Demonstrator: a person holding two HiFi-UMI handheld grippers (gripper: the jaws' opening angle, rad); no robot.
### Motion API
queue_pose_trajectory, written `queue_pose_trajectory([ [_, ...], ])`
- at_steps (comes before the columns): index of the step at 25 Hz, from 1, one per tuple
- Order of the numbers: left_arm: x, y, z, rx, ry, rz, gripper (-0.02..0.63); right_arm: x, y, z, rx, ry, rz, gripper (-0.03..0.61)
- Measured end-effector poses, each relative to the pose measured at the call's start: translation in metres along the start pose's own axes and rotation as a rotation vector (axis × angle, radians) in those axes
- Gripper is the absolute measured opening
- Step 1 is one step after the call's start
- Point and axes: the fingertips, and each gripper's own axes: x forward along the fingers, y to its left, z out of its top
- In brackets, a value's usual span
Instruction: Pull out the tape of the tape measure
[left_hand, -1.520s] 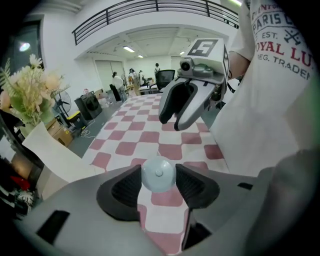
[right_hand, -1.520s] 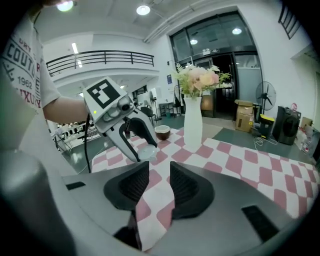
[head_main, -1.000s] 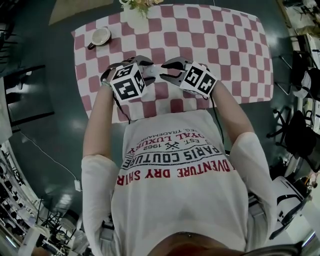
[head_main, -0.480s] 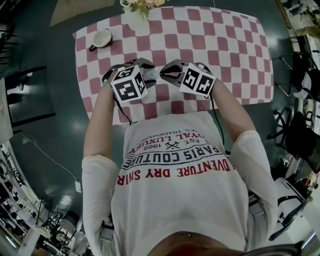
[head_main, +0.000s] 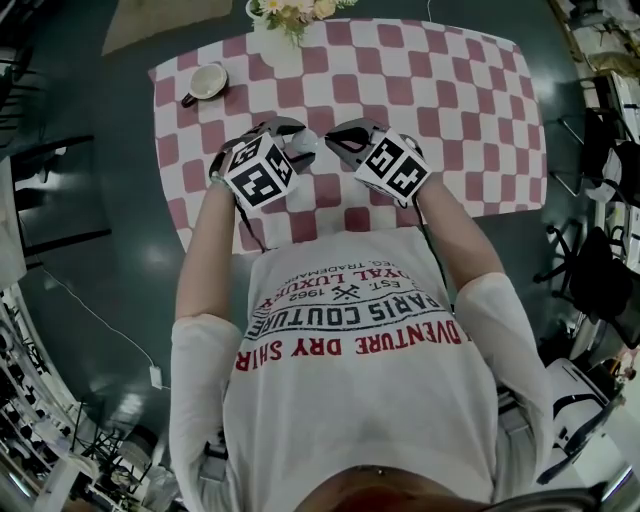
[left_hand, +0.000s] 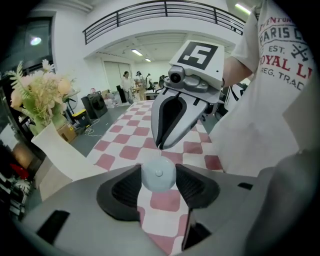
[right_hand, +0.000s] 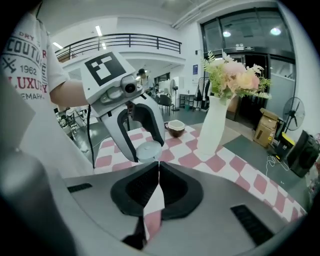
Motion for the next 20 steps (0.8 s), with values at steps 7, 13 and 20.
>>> queue_pose_trajectory([
  [7,-0.016,0.015,0.004,-0.107,-0.087,0.119,0.232,-0.019,-0.026,0.003,0.141,-0.059,-0.172,0.034],
  [13,-0.016,0.021,-0.004,-0.135,-0.062,0.184,0.230,-0.031,-0.040,-0.014,0.223,-0.054,-0.310,0.034],
  [20,-0.029,0.021,-0.014,-0.199,-0.096,0.211,0.232,-0.045,-0.049,-0.022,0.289,-0.096,-0.362,0.034],
])
